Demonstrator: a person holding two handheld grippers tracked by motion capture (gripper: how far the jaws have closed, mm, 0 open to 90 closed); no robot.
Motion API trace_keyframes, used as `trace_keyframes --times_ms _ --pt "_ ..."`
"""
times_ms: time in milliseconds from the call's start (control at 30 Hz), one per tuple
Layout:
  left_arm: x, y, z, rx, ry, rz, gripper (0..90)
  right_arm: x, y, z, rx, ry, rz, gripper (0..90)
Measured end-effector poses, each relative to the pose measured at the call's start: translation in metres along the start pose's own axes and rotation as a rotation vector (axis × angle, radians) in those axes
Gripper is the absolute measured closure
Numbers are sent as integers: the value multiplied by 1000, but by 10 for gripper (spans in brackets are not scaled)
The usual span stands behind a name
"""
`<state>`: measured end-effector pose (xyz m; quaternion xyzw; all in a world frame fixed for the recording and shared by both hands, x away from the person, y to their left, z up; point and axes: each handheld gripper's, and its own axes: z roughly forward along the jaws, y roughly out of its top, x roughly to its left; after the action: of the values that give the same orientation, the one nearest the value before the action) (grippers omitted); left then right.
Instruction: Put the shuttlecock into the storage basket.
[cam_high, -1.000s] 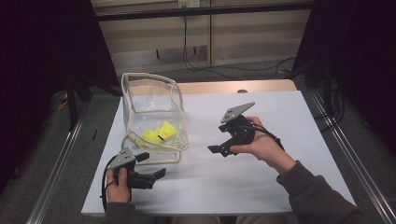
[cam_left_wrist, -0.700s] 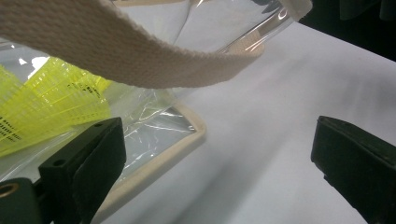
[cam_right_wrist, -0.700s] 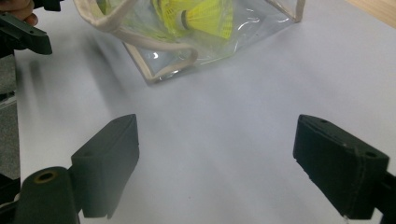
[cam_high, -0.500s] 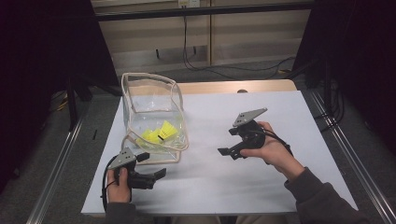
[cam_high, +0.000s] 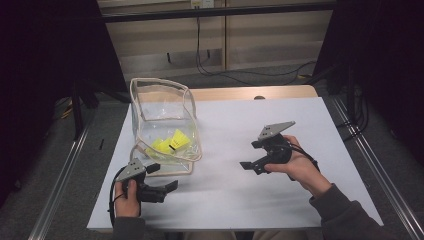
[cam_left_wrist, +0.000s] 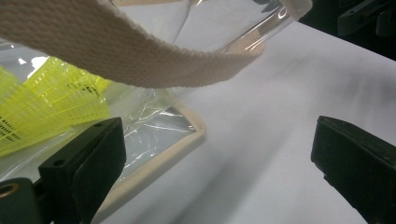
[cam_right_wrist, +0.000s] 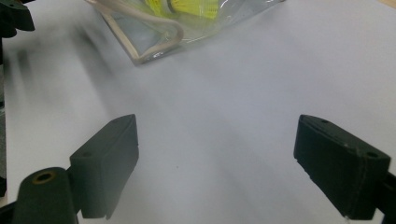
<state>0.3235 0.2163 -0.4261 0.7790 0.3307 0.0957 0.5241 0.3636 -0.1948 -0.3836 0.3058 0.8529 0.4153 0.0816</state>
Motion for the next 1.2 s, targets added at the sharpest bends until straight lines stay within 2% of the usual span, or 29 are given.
trace_keyframes --times_ms 500,1200 --pt "0 0 0 1 2 0 33 -2 -24 -7 -8 -16 9 136" --pt "0 0 2 8 1 -1 33 -12 -57 -26 -33 -47 47 129"
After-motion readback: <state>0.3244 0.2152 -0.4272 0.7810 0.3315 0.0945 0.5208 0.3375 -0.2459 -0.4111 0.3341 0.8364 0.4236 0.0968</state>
